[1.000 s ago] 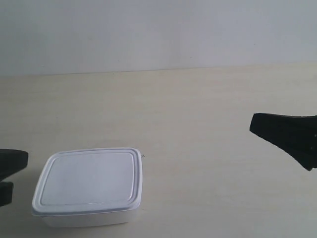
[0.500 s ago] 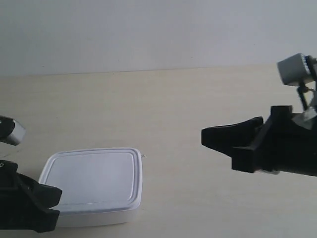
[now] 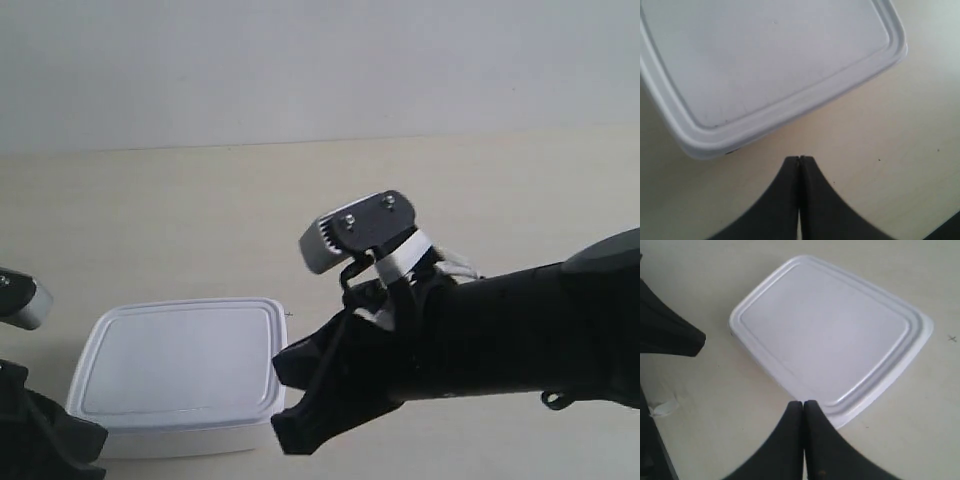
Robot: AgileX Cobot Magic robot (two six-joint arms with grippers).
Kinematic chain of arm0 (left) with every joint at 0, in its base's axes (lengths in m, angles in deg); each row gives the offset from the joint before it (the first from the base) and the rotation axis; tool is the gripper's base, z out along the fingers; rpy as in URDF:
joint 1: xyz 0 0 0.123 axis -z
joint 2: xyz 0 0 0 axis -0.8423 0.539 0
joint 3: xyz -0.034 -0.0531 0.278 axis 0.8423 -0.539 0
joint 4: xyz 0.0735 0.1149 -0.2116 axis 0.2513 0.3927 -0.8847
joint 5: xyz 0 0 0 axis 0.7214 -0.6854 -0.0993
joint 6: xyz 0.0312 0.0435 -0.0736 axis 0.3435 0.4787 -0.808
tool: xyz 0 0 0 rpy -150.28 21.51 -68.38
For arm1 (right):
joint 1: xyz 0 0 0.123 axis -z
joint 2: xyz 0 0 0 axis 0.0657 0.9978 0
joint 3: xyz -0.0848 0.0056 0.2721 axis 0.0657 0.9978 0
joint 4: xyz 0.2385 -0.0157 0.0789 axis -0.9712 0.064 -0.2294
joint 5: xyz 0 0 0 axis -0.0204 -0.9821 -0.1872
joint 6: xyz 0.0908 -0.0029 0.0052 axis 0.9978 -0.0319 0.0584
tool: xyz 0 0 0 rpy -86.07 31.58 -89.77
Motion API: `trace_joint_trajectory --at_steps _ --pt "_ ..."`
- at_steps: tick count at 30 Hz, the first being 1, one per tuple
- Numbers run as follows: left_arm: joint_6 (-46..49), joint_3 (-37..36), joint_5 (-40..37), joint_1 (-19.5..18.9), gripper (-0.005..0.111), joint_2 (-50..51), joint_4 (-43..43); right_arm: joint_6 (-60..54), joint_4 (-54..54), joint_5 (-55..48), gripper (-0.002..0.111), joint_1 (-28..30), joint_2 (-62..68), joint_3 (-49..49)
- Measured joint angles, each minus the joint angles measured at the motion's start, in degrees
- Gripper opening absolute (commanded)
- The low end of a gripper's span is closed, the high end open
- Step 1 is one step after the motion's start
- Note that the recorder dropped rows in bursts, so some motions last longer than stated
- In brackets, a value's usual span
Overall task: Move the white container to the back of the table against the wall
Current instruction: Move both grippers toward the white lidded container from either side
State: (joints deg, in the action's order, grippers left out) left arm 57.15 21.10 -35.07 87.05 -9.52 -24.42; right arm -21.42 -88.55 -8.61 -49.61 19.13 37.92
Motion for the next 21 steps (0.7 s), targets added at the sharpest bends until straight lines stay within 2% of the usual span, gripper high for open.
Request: trace_joint_trajectory --at_steps 6,9,12,21 --pt "0.00 -0.09 0.00 0.73 0.000 3.42 0.00 -0.23 0.00 0.22 0.000 -4.17 6.03 -1.68" --pt "0.00 -0.09 0.46 3.34 0.000 8.23 0.00 -0.23 0.00 0.22 0.000 -6.21 9.13 -3.43" --pt "0.25 -0.09 2.24 4.41 0.000 10.48 0.00 -0.23 -0.04 1.30 0.000 -6.42 11.77 -3.55" --pt "0.52 -0.09 9.06 4.54 0.000 15.18 -0.12 -0.23 -0.04 3.24 0.000 -6.42 17.03 -5.84"
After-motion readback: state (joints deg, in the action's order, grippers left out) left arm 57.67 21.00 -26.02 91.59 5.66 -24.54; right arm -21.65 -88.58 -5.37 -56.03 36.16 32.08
